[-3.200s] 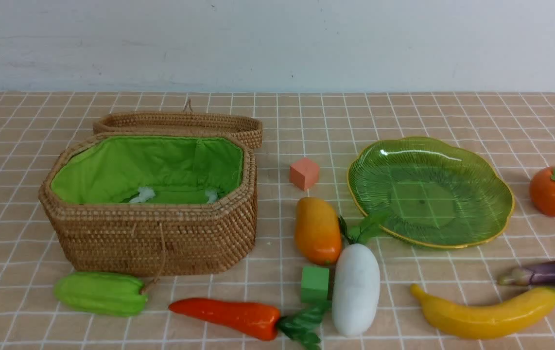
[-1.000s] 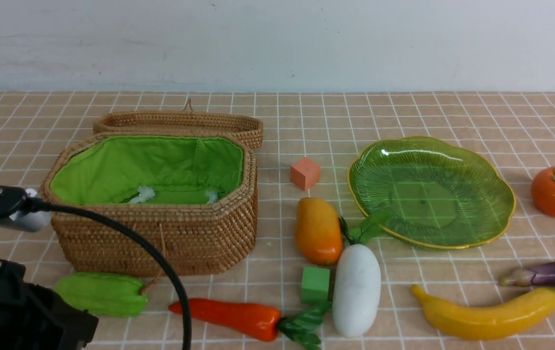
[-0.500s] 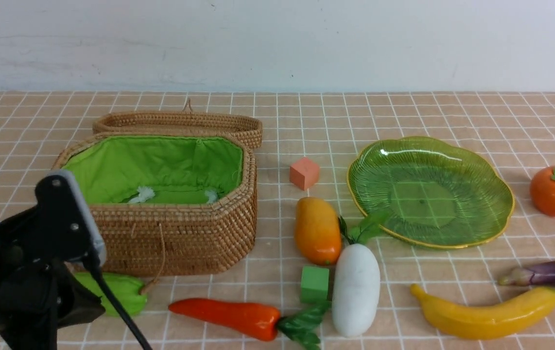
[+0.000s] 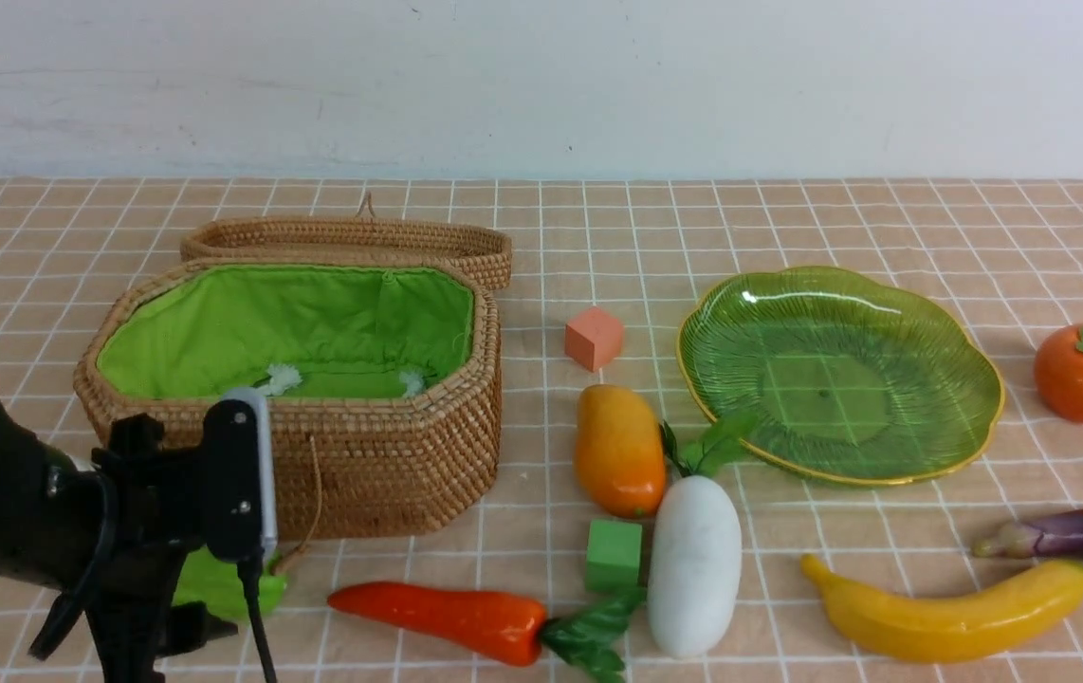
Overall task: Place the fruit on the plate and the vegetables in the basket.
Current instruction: Take a chayote with your left arm and place it on the basket on the left.
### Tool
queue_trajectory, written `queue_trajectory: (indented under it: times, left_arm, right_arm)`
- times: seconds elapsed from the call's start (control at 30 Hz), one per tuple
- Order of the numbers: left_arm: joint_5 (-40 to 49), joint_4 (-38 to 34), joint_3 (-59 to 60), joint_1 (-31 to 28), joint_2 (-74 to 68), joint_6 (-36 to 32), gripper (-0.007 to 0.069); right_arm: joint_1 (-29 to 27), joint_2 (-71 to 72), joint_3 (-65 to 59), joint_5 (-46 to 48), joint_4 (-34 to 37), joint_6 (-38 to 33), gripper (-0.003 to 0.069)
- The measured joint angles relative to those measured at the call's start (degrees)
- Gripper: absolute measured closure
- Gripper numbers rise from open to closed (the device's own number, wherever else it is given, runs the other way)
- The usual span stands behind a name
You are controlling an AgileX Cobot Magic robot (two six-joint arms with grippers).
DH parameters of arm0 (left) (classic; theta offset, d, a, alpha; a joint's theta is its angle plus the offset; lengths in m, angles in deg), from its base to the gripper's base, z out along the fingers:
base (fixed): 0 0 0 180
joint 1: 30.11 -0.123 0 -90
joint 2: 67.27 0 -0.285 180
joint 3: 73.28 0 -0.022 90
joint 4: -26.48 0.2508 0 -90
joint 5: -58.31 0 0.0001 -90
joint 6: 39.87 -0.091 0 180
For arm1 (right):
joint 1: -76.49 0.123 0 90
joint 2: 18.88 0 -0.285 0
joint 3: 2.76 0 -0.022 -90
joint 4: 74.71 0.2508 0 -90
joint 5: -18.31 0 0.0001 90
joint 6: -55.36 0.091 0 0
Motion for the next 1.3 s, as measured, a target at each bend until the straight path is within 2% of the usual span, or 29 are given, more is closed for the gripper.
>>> queue_trajectory:
  times: [0.17,0.43,0.57,0.7,1.0,1.3]
  left_arm:
    - [-4.7,1.1,0.0,0.0,-3.0,-1.9,0.0073]
    - [-5.8,7.6,0.0,0.0,-7.8,-1.9,0.0073]
    - [-5.7,8.5,-0.3,0.0,-8.5,-1.9,0.0098]
    - [-5.3,8.5,-0.5,0.0,-8.6,-1.9,0.0164]
    - [-0.9,8.5,-1.0,0.0,-8.3,3.6,0.0171]
    - [15.9,8.4,-0.5,0.0,1.7,5.8,0.0171]
  right_arm:
    - [0.0,0.0,0.0,0.0,0.2,0.0,0.0456]
    - [0.0,0.0,0.0,0.0,0.3,0.9,0.0451]
    - [0.0,0.0,0.0,0.0,0.7,1.2,0.0449]
    - [0.0,0.0,0.0,0.0,1.9,1.2,0.0448]
    - [0.1,0.0,0.0,0.0,3.2,1.3,0.0448]
    - [0.1,0.0,0.0,-0.1,3.0,1.3,0.0448]
